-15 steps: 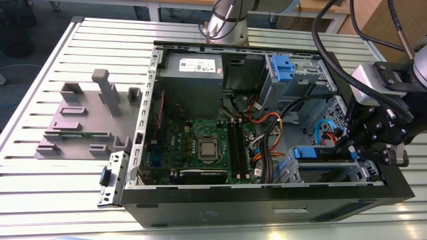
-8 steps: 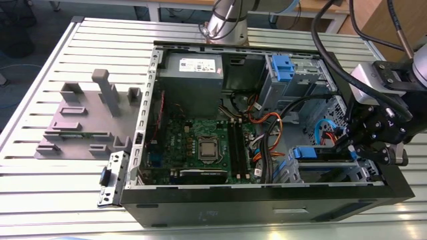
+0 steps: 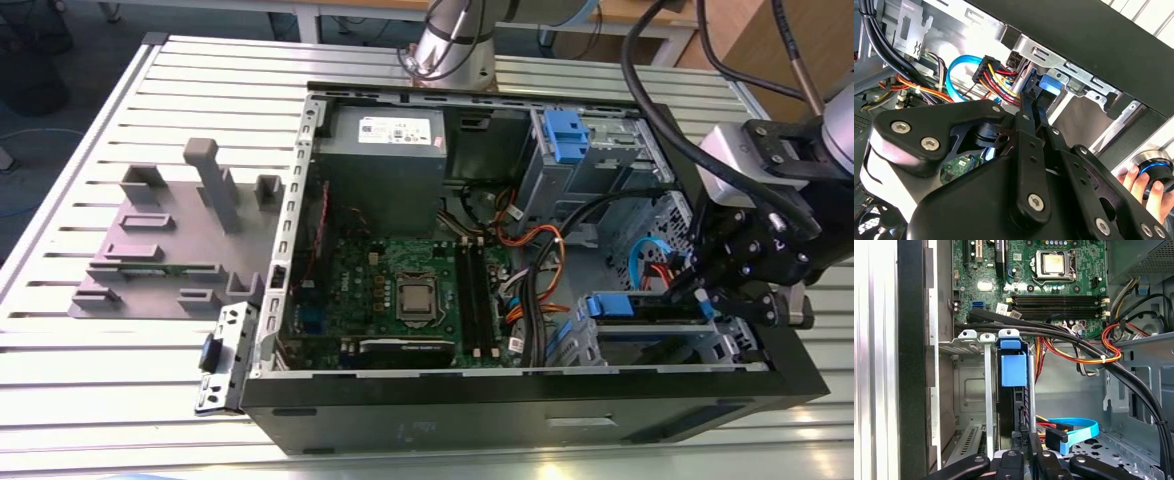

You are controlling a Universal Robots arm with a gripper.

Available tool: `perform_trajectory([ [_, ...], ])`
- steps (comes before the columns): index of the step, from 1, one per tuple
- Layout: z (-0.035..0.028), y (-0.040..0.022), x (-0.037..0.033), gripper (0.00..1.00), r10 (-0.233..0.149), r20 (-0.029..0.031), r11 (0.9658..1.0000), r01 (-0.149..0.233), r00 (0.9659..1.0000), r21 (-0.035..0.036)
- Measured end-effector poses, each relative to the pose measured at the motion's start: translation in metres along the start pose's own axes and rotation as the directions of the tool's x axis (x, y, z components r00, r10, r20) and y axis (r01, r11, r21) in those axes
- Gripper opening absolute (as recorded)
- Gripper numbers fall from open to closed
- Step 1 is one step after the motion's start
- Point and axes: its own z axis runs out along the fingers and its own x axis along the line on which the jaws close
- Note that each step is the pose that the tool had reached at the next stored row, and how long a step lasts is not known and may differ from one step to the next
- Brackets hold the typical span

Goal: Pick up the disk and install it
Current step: 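Insert the first disk wire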

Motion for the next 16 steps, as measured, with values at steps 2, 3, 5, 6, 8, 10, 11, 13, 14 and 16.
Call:
perform_trajectory([
  [2, 0.0002, 0.0000, -0.0001, 0.17, 0.000, -0.0001, 1.0000, 0.000, 1.0000, 0.0000],
  [3, 0.0004, 0.0001, -0.0001, 0.17, 0.000, -0.0001, 1.0000, 0.000, 1.0000, 0.0000],
  [5, 0.0013, 0.0001, 0.0000, 0.17, 0.000, -0.0001, 1.0000, 0.000, 1.0000, 0.0000],
  [6, 0.0018, 0.0001, 0.0001, 0.17, 0.000, -0.0001, 1.0000, 0.000, 1.0000, 0.0000],
  [8, 0.0029, 0.0001, 0.0002, 0.17, 0.000, -0.0002, 1.0000, 0.000, 1.0000, 0.0000],
  [10, 0.0039, 0.0000, 0.0002, 0.17, 0.000, -0.0001, 1.0000, 0.000, 1.0000, 0.0000],
  [11, 0.0043, 0.0000, 0.0003, 0.17, 0.000, -0.0001, 1.0000, 0.000, 1.0000, 0.0000],
  [13, 0.0053, -0.0001, 0.0003, 0.17, 0.000, -0.0004, 1.0000, 0.000, 1.0000, 0.0001],
  [14, 0.0056, -0.0001, 0.0004, 0.17, 0.000, -0.0008, 1.0000, 0.000, 1.0000, 0.0001],
  [16, 0.0061, -0.0001, 0.0004, 0.17, 0.000, -0.0008, 1.0000, 0.000, 1.0000, 0.0001],
])
